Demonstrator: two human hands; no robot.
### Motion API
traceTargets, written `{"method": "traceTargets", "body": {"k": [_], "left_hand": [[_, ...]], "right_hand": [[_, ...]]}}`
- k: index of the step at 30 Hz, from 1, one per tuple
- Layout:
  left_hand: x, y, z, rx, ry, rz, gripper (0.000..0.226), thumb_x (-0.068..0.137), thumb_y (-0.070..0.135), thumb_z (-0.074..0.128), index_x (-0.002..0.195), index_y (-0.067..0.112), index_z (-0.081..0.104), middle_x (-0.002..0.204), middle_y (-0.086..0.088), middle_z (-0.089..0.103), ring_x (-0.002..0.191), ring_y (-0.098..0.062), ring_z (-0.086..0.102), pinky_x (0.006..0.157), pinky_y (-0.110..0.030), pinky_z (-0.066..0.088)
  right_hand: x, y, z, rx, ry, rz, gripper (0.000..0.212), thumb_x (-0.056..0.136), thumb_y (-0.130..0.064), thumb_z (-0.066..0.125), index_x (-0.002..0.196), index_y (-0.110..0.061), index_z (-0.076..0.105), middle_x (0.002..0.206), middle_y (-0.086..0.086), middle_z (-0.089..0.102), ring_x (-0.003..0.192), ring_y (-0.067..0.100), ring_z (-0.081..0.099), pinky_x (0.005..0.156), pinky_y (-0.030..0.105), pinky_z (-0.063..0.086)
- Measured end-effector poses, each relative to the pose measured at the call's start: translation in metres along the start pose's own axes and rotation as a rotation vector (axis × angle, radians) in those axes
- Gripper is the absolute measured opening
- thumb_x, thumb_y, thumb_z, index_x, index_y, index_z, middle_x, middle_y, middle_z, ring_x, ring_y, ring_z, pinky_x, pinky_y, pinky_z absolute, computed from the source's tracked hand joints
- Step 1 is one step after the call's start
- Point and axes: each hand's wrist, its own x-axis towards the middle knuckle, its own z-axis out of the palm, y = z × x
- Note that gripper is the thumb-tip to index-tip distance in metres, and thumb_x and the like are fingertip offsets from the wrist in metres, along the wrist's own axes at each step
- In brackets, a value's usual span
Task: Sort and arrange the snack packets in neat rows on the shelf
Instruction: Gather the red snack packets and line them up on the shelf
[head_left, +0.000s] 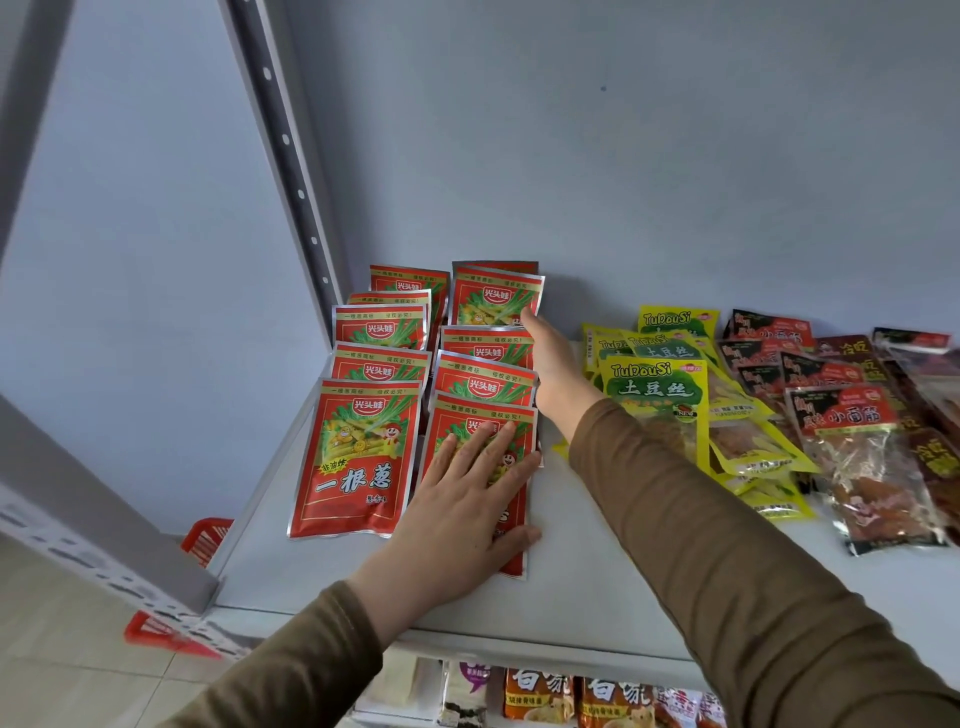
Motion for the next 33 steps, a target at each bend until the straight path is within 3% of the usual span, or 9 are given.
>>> {"method": "traceTargets", "body": {"k": [2,8,12,16,19,23,25,28,33], "left_hand": [[0.0,-0.001,-0.001,-0.003,-0.009,0.007,0.072,0.1,0.071,0.024,0.162,0.042,0.002,0.171,0.006,-0.013,0.156,-0.017,-0.021,0.124,-0.044,-0.017],[0.001,-0.003,0.0,-0.007,-0.012,0.032,0.071,0.101,0.069,0.029,0.162,0.041,0.007,0.172,0.004,-0.008,0.157,-0.018,-0.018,0.127,-0.048,-0.01],[-0.001,-0.004,-0.007,-0.031,0.015,0.048,0.069,0.102,0.067,0.031,0.162,0.04,0.01,0.173,0.005,-0.005,0.157,-0.019,-0.016,0.127,-0.05,-0.009],[-0.013,-0.024,-0.023,-0.069,0.115,0.006,0.068,0.102,0.068,0.027,0.161,0.042,0.01,0.171,0.01,-0.005,0.157,-0.014,-0.016,0.128,-0.048,-0.007],[-0.031,-0.053,-0.023,-0.059,0.16,-0.123,0.07,0.1,0.074,0.015,0.161,0.044,0.002,0.17,0.013,-0.01,0.156,-0.014,-0.019,0.126,-0.042,-0.012],[-0.044,-0.086,-0.008,-0.027,0.142,-0.307,0.077,0.094,0.077,-0.003,0.162,0.04,-0.009,0.171,0.004,-0.016,0.155,-0.023,-0.025,0.124,-0.045,-0.016],[-0.043,-0.092,-0.003,-0.03,0.125,-0.325,0.08,0.09,0.077,-0.01,0.162,0.04,-0.01,0.171,0.002,-0.016,0.154,-0.026,-0.025,0.125,-0.048,-0.015],[-0.039,-0.096,0.0,-0.042,0.124,-0.29,0.081,0.089,0.076,-0.011,0.162,0.041,-0.007,0.171,0.002,-0.012,0.155,-0.026,-0.023,0.125,-0.049,-0.014],[-0.034,-0.103,-0.001,-0.052,0.099,-0.261,0.073,0.096,0.075,-0.001,0.161,0.043,-0.007,0.172,0.003,-0.01,0.155,-0.024,-0.022,0.125,-0.05,-0.014]], "right_hand": [[-0.002,0.0,0.0,-0.009,-0.017,-0.042,0.031,0.103,-0.044,0.051,0.119,-0.021,0.064,0.109,0.006,0.075,0.096,0.027,0.075,0.086,0.044,0.06],[-0.005,-0.003,-0.001,-0.05,-0.044,-0.16,0.023,0.102,-0.025,0.058,0.124,-0.022,0.063,0.11,0.004,0.076,0.093,0.025,0.076,0.079,0.042,0.061],[-0.003,-0.005,0.001,-0.012,-0.042,-0.189,0.028,0.101,-0.029,0.06,0.129,-0.028,0.059,0.116,0.006,0.074,0.1,0.028,0.074,0.086,0.049,0.06],[-0.007,-0.005,0.0,0.138,-0.012,-0.146,0.056,0.099,-0.046,0.059,0.15,-0.032,0.04,0.133,0.004,0.065,0.115,0.031,0.067,0.093,0.053,0.055],[-0.021,0.002,-0.005,0.125,0.104,-0.128,0.073,0.096,-0.054,0.059,0.158,-0.038,0.023,0.16,-0.001,0.035,0.142,0.027,0.042,0.108,0.055,0.045],[-0.064,0.022,0.001,-0.303,0.183,-0.248,0.08,0.095,-0.063,0.053,0.159,-0.04,0.011,0.169,-0.004,0.013,0.151,0.021,0.028,0.103,0.042,0.049],[-0.089,0.036,0.005,-0.719,0.242,-0.428,0.08,0.095,-0.068,0.048,0.159,-0.037,0.013,0.17,-0.005,0.008,0.156,0.018,0.012,0.123,0.045,0.023],[-0.114,0.05,0.014,-1.159,0.235,-0.54,0.078,0.096,-0.071,0.038,0.161,-0.035,0.013,0.17,-0.007,0.003,0.156,0.016,-0.004,0.122,0.037,-0.002],[-0.116,0.056,0.017,-1.346,0.161,-0.438,0.075,0.098,-0.07,0.035,0.161,-0.036,0.012,0.17,-0.005,0.0,0.156,0.021,-0.006,0.124,0.041,-0.001]]}}
